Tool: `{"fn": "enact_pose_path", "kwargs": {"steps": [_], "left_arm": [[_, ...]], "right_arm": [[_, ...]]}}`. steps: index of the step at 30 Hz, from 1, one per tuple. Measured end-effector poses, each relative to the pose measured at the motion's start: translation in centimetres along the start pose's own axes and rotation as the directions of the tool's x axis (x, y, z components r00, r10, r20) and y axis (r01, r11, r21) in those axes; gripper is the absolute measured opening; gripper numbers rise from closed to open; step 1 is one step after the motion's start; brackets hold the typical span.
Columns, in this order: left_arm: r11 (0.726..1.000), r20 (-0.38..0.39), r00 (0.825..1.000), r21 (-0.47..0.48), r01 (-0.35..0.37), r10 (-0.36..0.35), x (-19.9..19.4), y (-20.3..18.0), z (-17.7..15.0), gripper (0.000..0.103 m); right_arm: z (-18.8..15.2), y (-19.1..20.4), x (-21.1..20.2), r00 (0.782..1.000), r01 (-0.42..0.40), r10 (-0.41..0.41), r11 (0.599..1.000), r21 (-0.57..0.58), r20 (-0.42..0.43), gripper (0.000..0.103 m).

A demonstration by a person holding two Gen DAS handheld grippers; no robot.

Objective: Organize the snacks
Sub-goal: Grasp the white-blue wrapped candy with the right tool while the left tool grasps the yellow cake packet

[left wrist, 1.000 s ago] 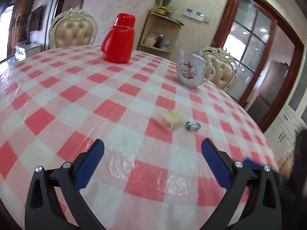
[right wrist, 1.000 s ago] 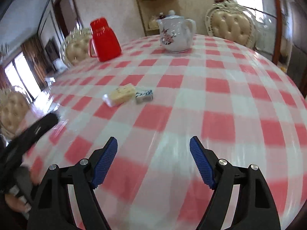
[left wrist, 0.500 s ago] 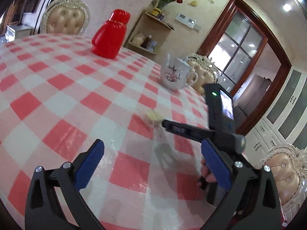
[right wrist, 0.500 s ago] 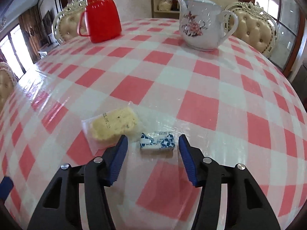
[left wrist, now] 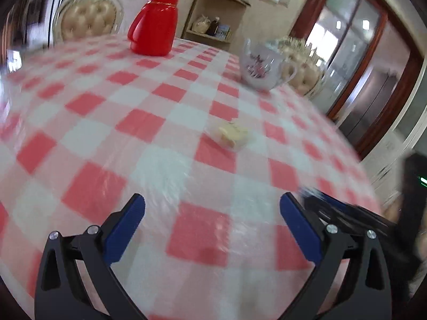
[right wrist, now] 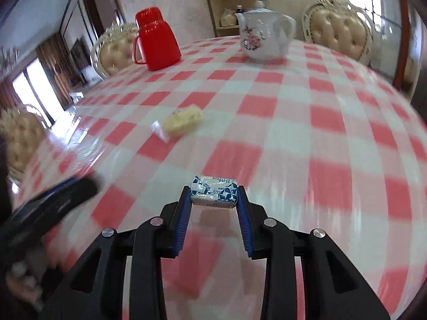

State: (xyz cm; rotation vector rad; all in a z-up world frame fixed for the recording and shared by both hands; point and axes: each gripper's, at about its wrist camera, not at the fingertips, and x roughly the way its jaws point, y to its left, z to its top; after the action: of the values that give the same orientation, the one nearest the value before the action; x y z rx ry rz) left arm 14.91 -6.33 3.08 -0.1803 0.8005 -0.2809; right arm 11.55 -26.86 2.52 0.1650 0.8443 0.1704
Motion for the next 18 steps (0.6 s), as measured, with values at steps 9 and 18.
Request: {"fn": "enact_pose_path", "kwargs": {"steps": [9,18], "left_arm": [[0.956,-0.059,0.996,0.290,-0.053,0.074,8.6,-4.6,6.7,0.101],[0.910,-0.187,0.981,0.413,0.036,0.046,13.2,-4.9,7.7,0.042]], "right_arm": [[-0.4,-0.7,-1.2,1.000,-0.004,0.003,0.999,0.042,0.026,0.033],[-0.1,0.1,-2.0,0.998,-0.038,0.037,0.999,0.017,0.044,0.033]]}}
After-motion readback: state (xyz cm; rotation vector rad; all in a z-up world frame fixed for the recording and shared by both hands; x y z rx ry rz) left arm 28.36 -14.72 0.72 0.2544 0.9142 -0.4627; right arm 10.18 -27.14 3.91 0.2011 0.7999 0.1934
